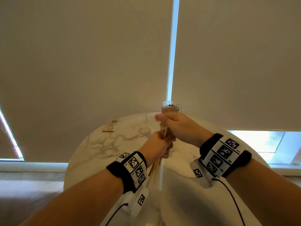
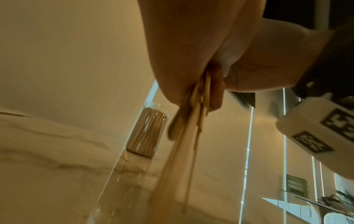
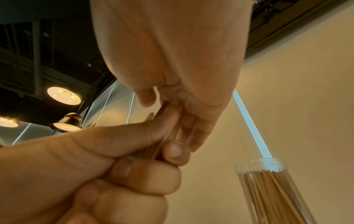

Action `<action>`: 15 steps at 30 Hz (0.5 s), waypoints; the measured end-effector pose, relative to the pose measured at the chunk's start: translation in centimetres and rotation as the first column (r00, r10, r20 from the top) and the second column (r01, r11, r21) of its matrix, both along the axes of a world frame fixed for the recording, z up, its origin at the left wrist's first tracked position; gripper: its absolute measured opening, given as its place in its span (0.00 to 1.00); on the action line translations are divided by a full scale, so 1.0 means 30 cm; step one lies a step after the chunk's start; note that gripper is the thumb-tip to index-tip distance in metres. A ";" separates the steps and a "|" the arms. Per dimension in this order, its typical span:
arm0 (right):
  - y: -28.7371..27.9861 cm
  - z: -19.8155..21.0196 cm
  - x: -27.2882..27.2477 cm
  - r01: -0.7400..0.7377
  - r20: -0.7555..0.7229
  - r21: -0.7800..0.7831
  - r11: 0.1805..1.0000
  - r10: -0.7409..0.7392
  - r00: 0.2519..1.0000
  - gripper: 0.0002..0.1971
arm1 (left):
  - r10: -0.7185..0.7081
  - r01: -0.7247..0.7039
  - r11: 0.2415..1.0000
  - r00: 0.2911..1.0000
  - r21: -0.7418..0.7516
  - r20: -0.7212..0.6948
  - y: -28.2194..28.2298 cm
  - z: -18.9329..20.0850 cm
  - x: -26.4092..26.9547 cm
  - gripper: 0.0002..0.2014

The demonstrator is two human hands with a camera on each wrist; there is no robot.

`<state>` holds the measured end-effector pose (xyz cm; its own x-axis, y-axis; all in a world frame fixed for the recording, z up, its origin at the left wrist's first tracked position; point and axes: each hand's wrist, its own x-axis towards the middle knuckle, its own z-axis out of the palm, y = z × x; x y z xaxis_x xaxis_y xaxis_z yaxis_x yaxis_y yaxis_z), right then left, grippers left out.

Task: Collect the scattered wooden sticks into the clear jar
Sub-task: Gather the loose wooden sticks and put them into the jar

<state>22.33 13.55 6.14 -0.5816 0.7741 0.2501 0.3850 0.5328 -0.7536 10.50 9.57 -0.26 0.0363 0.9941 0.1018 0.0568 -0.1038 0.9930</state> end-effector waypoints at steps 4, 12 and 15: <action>0.015 -0.052 0.010 0.015 -0.053 -0.030 0.999 -0.016 0.998 0.47 | 0.205 -0.221 0.971 0.966 0.090 0.160 0.046 0.028 -0.072 0.15; -0.069 -0.177 -0.032 -0.083 0.224 -0.268 0.960 0.146 0.964 0.15 | 0.188 -0.248 0.967 0.853 0.060 0.487 0.049 0.055 -0.108 0.08; -0.064 -0.168 -0.046 -0.091 0.192 -0.299 0.950 0.153 0.969 0.20 | 0.196 -0.271 0.958 0.851 0.089 0.487 0.045 0.042 -0.111 0.10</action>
